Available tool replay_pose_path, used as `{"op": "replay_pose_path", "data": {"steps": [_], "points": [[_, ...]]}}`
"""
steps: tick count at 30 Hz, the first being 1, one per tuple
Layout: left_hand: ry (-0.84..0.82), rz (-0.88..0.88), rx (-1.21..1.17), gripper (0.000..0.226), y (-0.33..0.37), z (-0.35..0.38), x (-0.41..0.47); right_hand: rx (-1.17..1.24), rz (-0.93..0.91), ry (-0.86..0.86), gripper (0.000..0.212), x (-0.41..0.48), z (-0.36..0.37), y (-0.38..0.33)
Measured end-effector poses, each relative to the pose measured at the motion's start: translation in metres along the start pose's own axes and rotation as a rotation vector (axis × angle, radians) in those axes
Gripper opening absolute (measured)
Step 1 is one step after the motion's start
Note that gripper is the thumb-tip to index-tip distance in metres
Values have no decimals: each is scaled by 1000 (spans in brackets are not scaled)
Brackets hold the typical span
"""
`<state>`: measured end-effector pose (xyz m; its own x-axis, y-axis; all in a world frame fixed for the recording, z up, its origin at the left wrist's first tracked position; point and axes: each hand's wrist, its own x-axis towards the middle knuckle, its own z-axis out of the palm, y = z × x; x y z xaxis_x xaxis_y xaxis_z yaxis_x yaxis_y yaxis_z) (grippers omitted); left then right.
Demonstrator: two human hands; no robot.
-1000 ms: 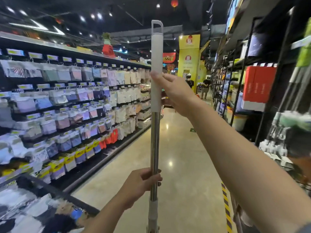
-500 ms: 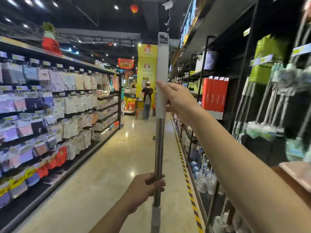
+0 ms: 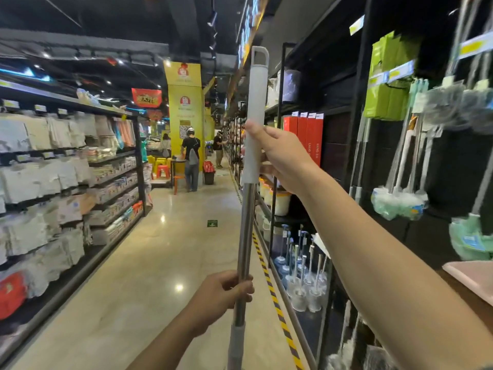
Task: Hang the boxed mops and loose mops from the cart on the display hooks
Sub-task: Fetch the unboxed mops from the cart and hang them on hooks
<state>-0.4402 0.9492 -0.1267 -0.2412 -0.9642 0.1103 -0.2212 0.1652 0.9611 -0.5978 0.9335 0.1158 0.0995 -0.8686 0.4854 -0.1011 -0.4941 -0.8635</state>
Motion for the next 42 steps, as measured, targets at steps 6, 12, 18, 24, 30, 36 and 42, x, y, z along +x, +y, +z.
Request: {"op": "replay_pose_path", "data": {"steps": [6, 12, 18, 24, 30, 36, 42], "points": [[-22, 15, 33, 14, -5, -8, 116, -14, 1, 1, 41, 104, -26, 51], [-50, 29, 27, 15, -18, -13, 227, -25, 11, 36, 42, 192, -49, 102], [-94, 71, 18, 7, -32, -23, 337, -66, 0, 62, 38, 283, -63, 153], [-203, 117, -16, 11, -59, -40, 460, -152, 15, 136, 46, 381, -70, 209], [-307, 157, 28, 22, -68, -44, 586, -230, 40, 253, 54, 470, -97, 259], [-424, 193, 39, 11, -70, -31, 691, -308, 73, 388, 54, 540, -143, 301], [-543, 224, 39, 12, -63, -2, 796, -378, 57, 483, 46, 607, -205, 344]]}}
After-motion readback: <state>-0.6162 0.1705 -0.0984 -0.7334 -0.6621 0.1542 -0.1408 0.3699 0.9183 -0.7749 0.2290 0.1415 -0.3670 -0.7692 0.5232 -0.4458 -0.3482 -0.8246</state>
